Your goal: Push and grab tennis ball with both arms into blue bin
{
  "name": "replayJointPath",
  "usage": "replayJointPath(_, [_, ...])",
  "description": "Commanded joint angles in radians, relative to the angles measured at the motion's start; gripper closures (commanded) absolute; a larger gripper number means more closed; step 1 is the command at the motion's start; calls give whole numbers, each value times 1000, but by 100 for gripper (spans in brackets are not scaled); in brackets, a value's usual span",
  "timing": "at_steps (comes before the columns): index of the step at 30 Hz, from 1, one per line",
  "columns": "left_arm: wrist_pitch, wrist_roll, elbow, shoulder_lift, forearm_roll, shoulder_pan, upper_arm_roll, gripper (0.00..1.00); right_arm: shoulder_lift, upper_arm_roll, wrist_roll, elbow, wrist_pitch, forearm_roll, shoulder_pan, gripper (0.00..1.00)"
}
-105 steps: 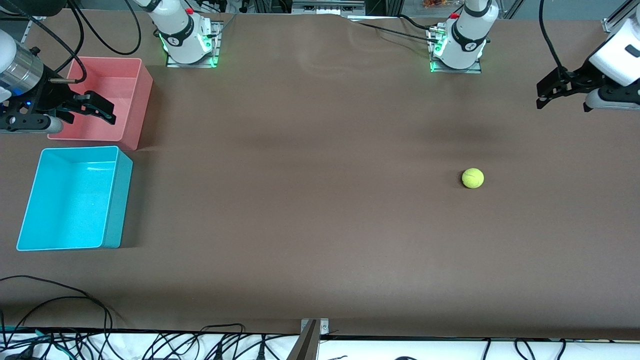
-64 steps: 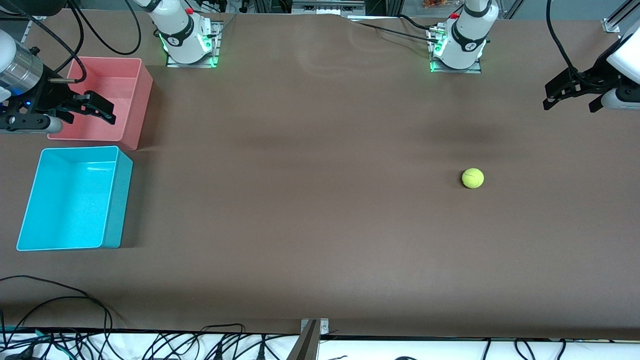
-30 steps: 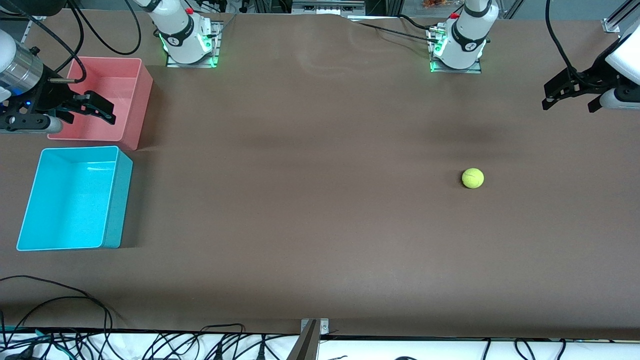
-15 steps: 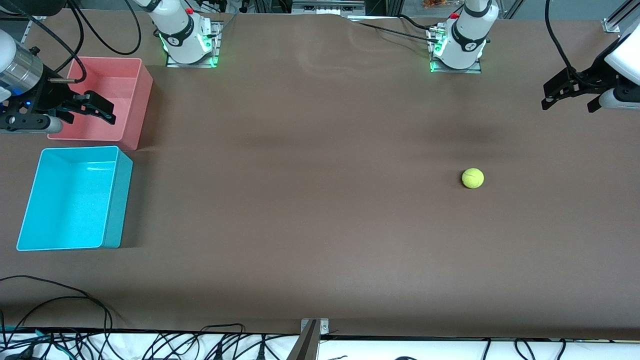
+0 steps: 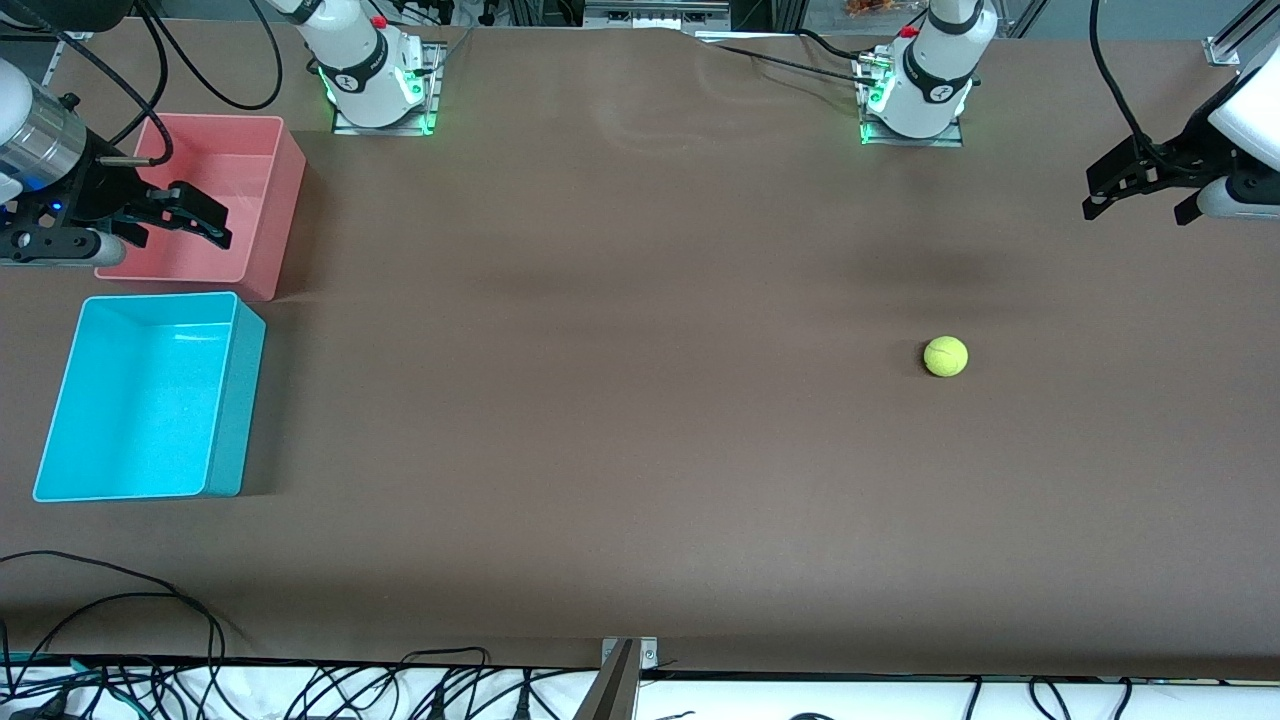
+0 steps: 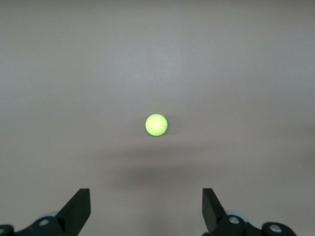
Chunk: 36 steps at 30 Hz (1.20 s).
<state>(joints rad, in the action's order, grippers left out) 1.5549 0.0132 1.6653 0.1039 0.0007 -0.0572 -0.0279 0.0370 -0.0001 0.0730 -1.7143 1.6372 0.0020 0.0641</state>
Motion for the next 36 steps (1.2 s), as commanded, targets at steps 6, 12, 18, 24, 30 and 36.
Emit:
replayJointPath(6, [-24,1,-41,-20,-18,5,0,0,6,2,-7,12,-13,6,0,0])
replayJointPath(12, [-24,1,-39,-20,-18,4,2,0,4,2,-7,12,-13,6,0,0])
replayJointPath(18, [-24,1,-41,-20,-18,0,2,0,6,2,2,12,-13,6,0,0])
replayJointPath(24, [-24,1,-41,-20,-18,-3,2,0,6,2,4,12,-13,6,2,0])
replayJointPath(30, [-24,1,-41,-20,-18,-6,2,0,6,2,4,12,-14,6,0,0])
replayJointPath(36, [-24,1,-41,-20,-18,-6,3,0,6,2,1,12,-13,6,0,0])
